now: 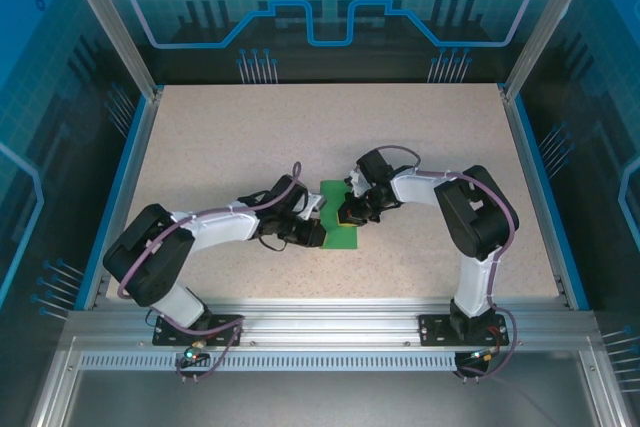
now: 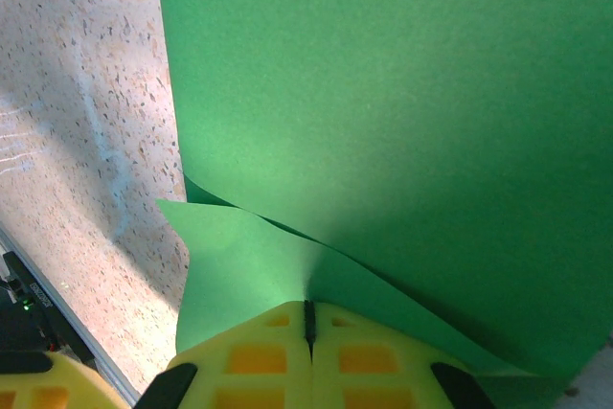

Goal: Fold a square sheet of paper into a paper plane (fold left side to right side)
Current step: Fold the triangle a second time at the center of the table.

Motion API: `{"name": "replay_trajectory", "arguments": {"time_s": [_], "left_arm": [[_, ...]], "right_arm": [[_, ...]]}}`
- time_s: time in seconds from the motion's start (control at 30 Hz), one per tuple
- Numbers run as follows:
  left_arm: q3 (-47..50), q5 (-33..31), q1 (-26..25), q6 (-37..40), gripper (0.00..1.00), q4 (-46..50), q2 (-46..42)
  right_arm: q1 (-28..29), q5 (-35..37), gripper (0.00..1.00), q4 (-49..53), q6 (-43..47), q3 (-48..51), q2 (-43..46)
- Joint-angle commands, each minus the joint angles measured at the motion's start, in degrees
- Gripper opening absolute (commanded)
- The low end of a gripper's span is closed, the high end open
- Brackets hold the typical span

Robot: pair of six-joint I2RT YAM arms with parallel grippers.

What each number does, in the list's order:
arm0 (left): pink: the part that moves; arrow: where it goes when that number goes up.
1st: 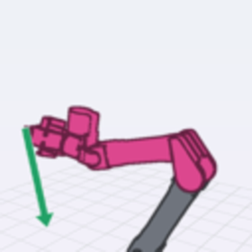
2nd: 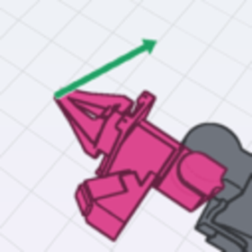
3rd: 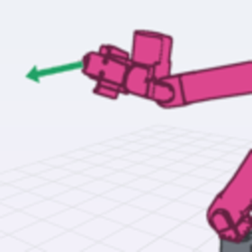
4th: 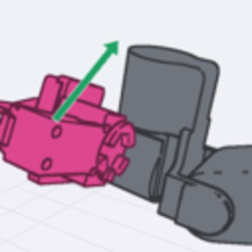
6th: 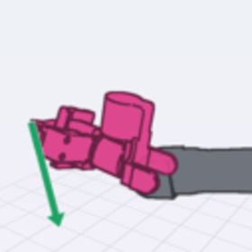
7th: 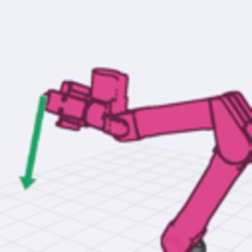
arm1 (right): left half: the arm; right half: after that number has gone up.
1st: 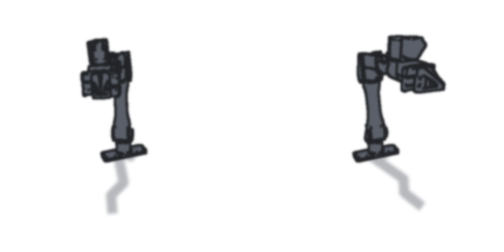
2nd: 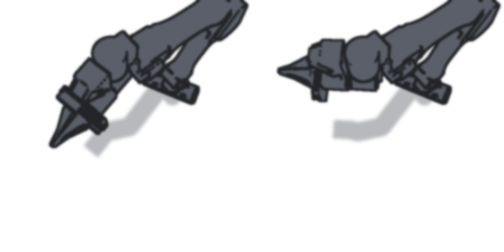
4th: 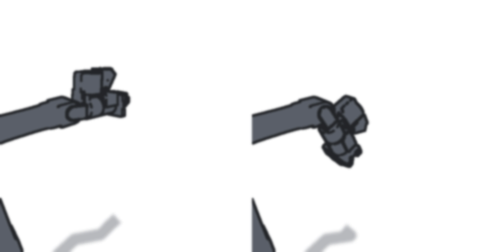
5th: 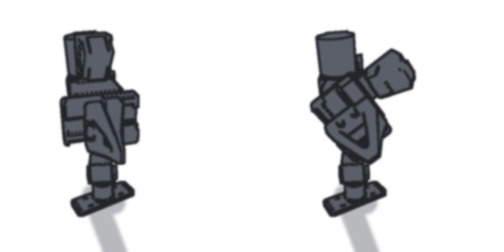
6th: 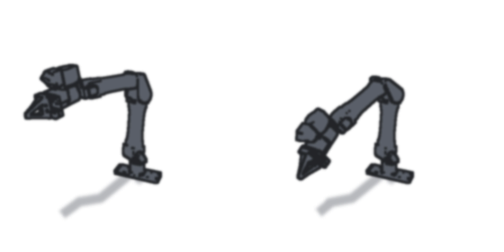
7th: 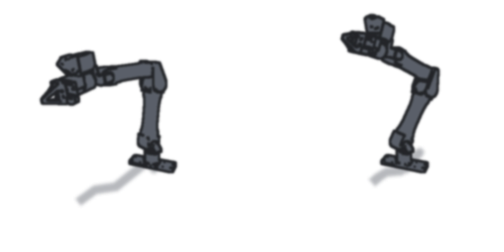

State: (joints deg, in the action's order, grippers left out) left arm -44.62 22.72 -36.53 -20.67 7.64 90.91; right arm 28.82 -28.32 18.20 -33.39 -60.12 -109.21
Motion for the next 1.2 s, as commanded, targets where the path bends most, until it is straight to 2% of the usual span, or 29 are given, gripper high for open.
{"name": "replay_trajectory", "arguments": {"time_s": [0.0, 0.27, 0.53, 0.77, 1.17], "left_arm": [[-2.25, 1.95, 0.41, 1.03, 0.13, -0.2, 2.93], [-3.49, -1.39, 0.45, 0.97, 0.13, -0.8, 7.83], [-2.7, -3.21, 0.42, 1.02, 0.0, -0.14, 9.28], [-1.9, -3.82, 0.24, 1.29, 0.0, 0.01, 9.09], [-1.61, -4.35, -0.03, 1.56, 0.0, 0.32, 8.92]], "right_arm": [[-0.96, 3.48, 0.0, 3.95, 0.34, 0.84, -1.84], [-0.87, 3.11, 0.0, 3.73, 0.6, 1.0, -1.42], [-0.78, 2.49, 0.0, 2.33, 1.9, 0.88, 2.59], [0.87, 1.1, 0.0, 4.87, 4.18, 0.67, 6.83], [4.73, -1.16, 0.0, 4.39, 4.28, -0.82, 3.05]]}}
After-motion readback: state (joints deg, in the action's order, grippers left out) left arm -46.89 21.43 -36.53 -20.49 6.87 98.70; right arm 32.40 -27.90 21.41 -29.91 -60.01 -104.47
